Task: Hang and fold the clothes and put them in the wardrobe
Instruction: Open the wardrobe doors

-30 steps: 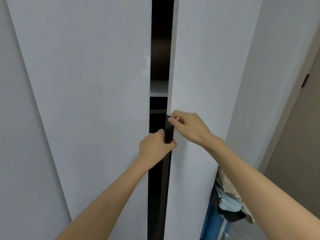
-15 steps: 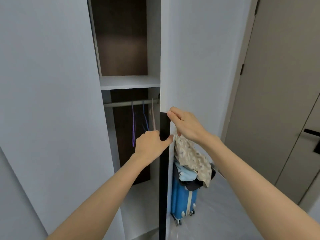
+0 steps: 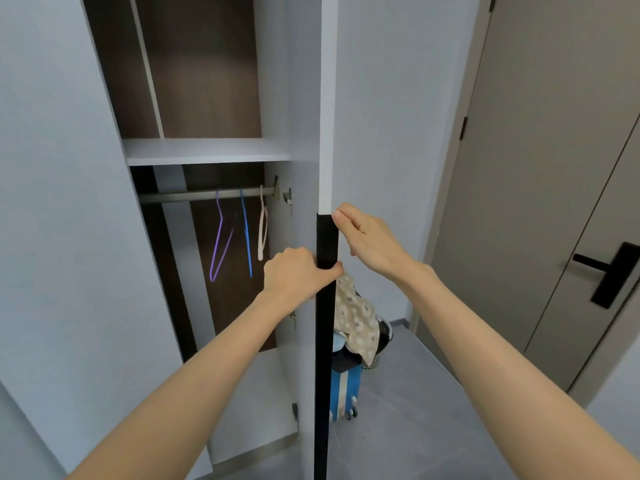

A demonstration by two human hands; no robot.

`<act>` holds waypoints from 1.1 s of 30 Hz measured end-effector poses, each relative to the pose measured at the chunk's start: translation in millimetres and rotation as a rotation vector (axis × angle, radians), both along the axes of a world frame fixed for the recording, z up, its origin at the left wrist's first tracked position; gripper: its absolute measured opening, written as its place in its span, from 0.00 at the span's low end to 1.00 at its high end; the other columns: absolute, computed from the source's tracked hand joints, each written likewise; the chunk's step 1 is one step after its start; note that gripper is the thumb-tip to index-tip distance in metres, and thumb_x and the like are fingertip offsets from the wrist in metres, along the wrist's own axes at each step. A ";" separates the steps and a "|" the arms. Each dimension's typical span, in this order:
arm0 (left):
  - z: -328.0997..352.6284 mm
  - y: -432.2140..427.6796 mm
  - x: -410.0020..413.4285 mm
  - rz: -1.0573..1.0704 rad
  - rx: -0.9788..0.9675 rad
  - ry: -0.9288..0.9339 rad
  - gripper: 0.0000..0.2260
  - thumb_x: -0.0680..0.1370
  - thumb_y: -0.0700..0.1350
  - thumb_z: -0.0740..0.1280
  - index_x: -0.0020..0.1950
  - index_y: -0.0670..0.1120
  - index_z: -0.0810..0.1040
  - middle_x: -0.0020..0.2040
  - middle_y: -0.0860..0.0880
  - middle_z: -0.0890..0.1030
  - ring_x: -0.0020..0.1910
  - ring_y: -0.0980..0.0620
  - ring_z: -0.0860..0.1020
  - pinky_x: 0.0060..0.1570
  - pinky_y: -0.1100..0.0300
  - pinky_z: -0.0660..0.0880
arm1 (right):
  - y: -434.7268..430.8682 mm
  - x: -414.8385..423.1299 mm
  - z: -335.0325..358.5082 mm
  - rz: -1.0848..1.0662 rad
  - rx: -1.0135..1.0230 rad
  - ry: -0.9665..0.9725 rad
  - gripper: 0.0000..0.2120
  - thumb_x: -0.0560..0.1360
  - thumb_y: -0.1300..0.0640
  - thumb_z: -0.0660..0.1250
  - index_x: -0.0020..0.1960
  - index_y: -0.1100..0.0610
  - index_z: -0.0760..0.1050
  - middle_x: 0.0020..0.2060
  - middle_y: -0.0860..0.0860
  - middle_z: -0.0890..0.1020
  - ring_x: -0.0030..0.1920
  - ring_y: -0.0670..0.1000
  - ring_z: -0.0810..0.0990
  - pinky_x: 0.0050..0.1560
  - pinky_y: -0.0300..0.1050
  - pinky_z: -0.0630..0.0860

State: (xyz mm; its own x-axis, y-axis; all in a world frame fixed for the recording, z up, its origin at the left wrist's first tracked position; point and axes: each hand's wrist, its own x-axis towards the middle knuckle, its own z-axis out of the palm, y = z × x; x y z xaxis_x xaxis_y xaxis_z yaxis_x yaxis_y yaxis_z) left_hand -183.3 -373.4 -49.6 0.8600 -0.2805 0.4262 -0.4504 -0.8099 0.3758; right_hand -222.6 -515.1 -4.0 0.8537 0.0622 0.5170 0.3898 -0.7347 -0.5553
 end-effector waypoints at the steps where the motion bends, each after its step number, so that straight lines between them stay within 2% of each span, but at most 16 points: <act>1: 0.0 -6.4 -0.7 0.008 -0.002 0.004 0.25 0.72 0.67 0.61 0.27 0.48 0.69 0.27 0.51 0.75 0.32 0.51 0.78 0.35 0.58 0.74 | -5.1 -0.6 0.0 -0.001 0.002 0.009 0.15 0.82 0.46 0.51 0.41 0.49 0.67 0.31 0.49 0.71 0.34 0.50 0.71 0.43 0.55 0.75; 5: -3.0 -32.4 -4.7 0.048 -0.023 -0.002 0.25 0.72 0.66 0.61 0.27 0.48 0.69 0.26 0.51 0.74 0.31 0.50 0.78 0.32 0.61 0.70 | -27.2 -1.0 -1.5 -0.010 0.004 0.005 0.15 0.82 0.45 0.50 0.38 0.43 0.64 0.31 0.47 0.72 0.32 0.47 0.70 0.38 0.47 0.70; 9: -4.6 -43.6 -3.6 0.086 -0.007 -0.021 0.26 0.73 0.67 0.60 0.26 0.48 0.69 0.25 0.52 0.73 0.28 0.51 0.76 0.29 0.62 0.66 | -37.0 0.9 -3.9 -0.016 0.011 -0.012 0.14 0.83 0.46 0.50 0.41 0.48 0.66 0.30 0.48 0.71 0.30 0.46 0.68 0.36 0.45 0.67; 12: -5.5 -48.5 -4.7 0.091 -0.002 -0.027 0.26 0.73 0.68 0.59 0.26 0.49 0.69 0.26 0.51 0.75 0.28 0.51 0.76 0.32 0.61 0.72 | -40.4 0.8 -5.6 -0.025 0.002 -0.013 0.15 0.83 0.47 0.48 0.45 0.53 0.67 0.32 0.50 0.73 0.31 0.48 0.70 0.37 0.47 0.69; 14: -6.9 -51.6 -7.4 0.084 0.024 -0.029 0.26 0.74 0.69 0.58 0.28 0.49 0.70 0.28 0.50 0.77 0.31 0.50 0.78 0.36 0.58 0.76 | -44.0 -1.8 -6.6 -0.025 0.044 -0.008 0.16 0.83 0.48 0.48 0.47 0.54 0.69 0.32 0.47 0.72 0.31 0.45 0.69 0.37 0.45 0.68; 16: -9.7 -51.1 -10.5 0.075 0.050 -0.061 0.25 0.75 0.69 0.56 0.32 0.50 0.72 0.30 0.50 0.78 0.32 0.50 0.78 0.37 0.57 0.77 | -51.8 -5.4 -7.9 -0.020 0.113 0.006 0.16 0.84 0.48 0.48 0.53 0.52 0.73 0.31 0.42 0.72 0.31 0.40 0.70 0.37 0.40 0.67; 18: -13.0 -45.5 -11.2 0.056 0.048 -0.068 0.25 0.76 0.69 0.55 0.41 0.48 0.76 0.33 0.51 0.79 0.34 0.52 0.78 0.37 0.58 0.76 | -58.8 -10.5 -9.0 -0.016 0.147 0.005 0.16 0.83 0.49 0.49 0.61 0.47 0.73 0.30 0.38 0.72 0.32 0.36 0.71 0.40 0.36 0.66; 20: -16.8 -36.3 -11.2 0.039 0.021 -0.050 0.24 0.76 0.68 0.54 0.50 0.50 0.76 0.34 0.52 0.79 0.34 0.55 0.78 0.34 0.61 0.73 | -60.1 -18.3 -10.6 -0.017 0.142 -0.042 0.16 0.83 0.48 0.50 0.64 0.44 0.71 0.29 0.38 0.73 0.33 0.38 0.72 0.40 0.37 0.67; 23: -22.0 -18.6 -10.6 0.046 -0.010 -0.032 0.25 0.76 0.68 0.53 0.59 0.52 0.75 0.39 0.53 0.81 0.37 0.57 0.79 0.38 0.61 0.76 | -51.1 -31.8 -17.7 -0.065 0.182 -0.151 0.11 0.82 0.46 0.53 0.57 0.45 0.72 0.29 0.47 0.74 0.29 0.43 0.70 0.34 0.43 0.69; 25: -26.1 -5.3 -8.6 0.058 -0.019 -0.021 0.24 0.77 0.66 0.53 0.62 0.52 0.74 0.44 0.53 0.83 0.39 0.57 0.80 0.41 0.59 0.78 | -39.7 -39.1 -23.8 -0.015 0.212 -0.131 0.09 0.81 0.47 0.56 0.52 0.48 0.73 0.30 0.50 0.75 0.28 0.43 0.70 0.32 0.42 0.69; 27: -30.6 10.5 -4.8 0.093 -0.018 0.007 0.22 0.78 0.64 0.55 0.64 0.52 0.73 0.49 0.54 0.82 0.42 0.58 0.79 0.42 0.60 0.77 | -24.6 -42.1 -30.6 0.074 0.187 -0.054 0.08 0.81 0.51 0.59 0.52 0.50 0.76 0.33 0.51 0.78 0.31 0.46 0.75 0.34 0.42 0.73; 30: -38.5 44.3 0.1 0.189 -0.010 0.075 0.19 0.79 0.58 0.60 0.68 0.52 0.70 0.58 0.53 0.80 0.45 0.58 0.77 0.38 0.65 0.73 | 3.6 -35.6 -37.9 0.169 0.166 0.009 0.08 0.80 0.54 0.60 0.55 0.51 0.77 0.37 0.45 0.80 0.36 0.40 0.79 0.38 0.31 0.74; 33: -42.8 83.0 1.5 0.285 -0.071 0.135 0.21 0.78 0.52 0.64 0.70 0.50 0.67 0.65 0.50 0.76 0.54 0.53 0.78 0.44 0.63 0.72 | 34.6 -18.0 -36.4 0.244 0.154 0.019 0.08 0.80 0.56 0.61 0.55 0.50 0.77 0.40 0.40 0.79 0.40 0.36 0.78 0.37 0.25 0.71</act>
State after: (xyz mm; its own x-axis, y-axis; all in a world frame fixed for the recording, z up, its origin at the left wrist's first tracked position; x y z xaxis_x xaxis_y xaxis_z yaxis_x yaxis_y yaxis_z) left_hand -181.8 -290.4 -92.4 0.9498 0.0058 0.3128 -0.1516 -0.8660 0.4765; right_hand -240.6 -480.5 -40.4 0.8329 0.1887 0.5203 0.5331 -0.5266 -0.6622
